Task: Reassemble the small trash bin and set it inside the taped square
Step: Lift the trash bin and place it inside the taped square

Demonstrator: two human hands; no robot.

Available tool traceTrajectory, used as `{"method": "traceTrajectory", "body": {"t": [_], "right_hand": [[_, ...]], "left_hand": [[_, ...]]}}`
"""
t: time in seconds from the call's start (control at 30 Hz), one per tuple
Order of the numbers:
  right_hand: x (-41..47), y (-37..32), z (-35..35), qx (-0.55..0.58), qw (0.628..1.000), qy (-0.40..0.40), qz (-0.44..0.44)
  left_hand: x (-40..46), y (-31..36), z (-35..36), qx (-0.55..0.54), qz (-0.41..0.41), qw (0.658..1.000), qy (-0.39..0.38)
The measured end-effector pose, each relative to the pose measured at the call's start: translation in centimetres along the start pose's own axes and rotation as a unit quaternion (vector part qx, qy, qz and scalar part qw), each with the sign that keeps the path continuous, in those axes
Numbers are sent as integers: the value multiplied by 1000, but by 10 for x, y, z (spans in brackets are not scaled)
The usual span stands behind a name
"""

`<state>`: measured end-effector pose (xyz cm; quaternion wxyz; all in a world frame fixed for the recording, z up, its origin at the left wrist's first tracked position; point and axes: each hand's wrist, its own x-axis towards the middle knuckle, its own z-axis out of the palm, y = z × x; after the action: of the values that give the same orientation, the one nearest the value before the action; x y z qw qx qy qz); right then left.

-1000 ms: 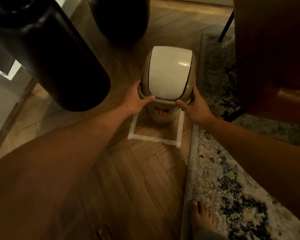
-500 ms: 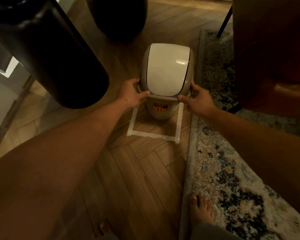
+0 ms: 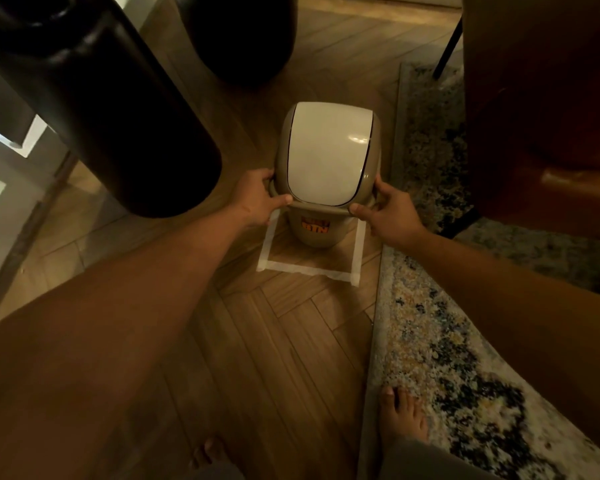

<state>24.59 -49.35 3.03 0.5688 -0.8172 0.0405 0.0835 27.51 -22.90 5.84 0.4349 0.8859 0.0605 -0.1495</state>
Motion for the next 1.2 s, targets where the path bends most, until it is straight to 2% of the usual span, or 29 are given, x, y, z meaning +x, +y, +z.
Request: {"method": "traceTrajectory", "body": {"t": [0.73, 1.0, 1.2], "right_hand": [[-12, 8, 12, -4, 999, 18, 32], [-17, 6, 15, 5, 999, 11, 41], [-23, 2, 13, -22, 999, -24, 17]], "left_hand": [[10, -38, 21, -108, -19, 993, 32], [3, -41, 19, -94, -18, 995, 34], [-2, -37, 16, -73, 4, 997, 33]]}}
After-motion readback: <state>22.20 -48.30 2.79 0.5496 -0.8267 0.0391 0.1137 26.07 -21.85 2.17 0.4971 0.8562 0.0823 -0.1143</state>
